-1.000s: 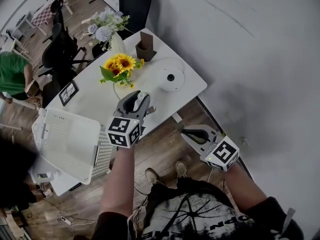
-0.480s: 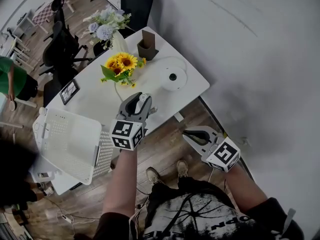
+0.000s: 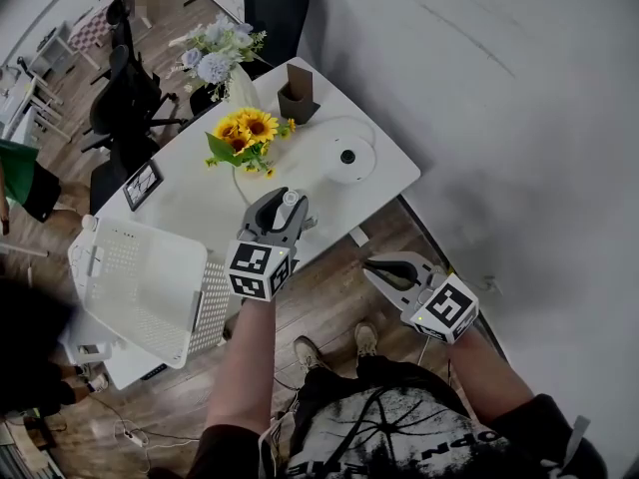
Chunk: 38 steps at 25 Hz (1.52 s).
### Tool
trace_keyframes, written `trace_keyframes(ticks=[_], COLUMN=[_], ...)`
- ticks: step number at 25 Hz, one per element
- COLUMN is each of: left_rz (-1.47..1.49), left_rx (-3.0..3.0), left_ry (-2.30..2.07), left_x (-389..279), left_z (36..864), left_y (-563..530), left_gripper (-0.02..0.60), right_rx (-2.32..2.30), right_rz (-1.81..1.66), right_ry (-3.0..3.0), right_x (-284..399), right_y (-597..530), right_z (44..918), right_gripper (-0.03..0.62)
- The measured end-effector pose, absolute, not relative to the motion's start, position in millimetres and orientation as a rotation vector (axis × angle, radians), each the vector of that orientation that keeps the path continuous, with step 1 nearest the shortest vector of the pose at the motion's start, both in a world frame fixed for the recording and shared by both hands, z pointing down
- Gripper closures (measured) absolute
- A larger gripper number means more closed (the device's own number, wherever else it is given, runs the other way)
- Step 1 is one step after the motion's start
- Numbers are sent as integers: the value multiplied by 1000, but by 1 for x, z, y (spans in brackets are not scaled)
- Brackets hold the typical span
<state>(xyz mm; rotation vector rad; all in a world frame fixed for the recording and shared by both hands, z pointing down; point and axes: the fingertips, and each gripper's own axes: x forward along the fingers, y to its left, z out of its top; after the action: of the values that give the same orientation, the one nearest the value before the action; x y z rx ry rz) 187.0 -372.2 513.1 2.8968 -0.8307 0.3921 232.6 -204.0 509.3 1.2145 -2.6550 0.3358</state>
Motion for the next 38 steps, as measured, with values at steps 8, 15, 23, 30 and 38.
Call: trace_keyframes(ticks=[8, 15, 23, 30, 38], left_rz=[430, 417, 334, 260, 238], left_rx=[2884, 2899, 2897, 2891, 2890], left_ry=[-829, -822, -837, -830, -865], left_x=[187, 177, 143, 115, 82], left_z=[514, 498, 470, 446, 434], left_y=[-369, -355, -319, -291, -270], left_gripper=[395, 382, 383, 430, 550], right_rx=[1209, 1207, 1188, 1173, 1165], right_rz=[324, 296, 228, 168, 134], right_ry=[-2654, -2662, -2676, -2697, -2724], right_x=[230, 225, 206, 185, 161], right_y=[-202, -201, -205, -213, -220], right_z=[506, 499, 481, 466, 455], right_gripper=[569, 569, 569, 569, 569])
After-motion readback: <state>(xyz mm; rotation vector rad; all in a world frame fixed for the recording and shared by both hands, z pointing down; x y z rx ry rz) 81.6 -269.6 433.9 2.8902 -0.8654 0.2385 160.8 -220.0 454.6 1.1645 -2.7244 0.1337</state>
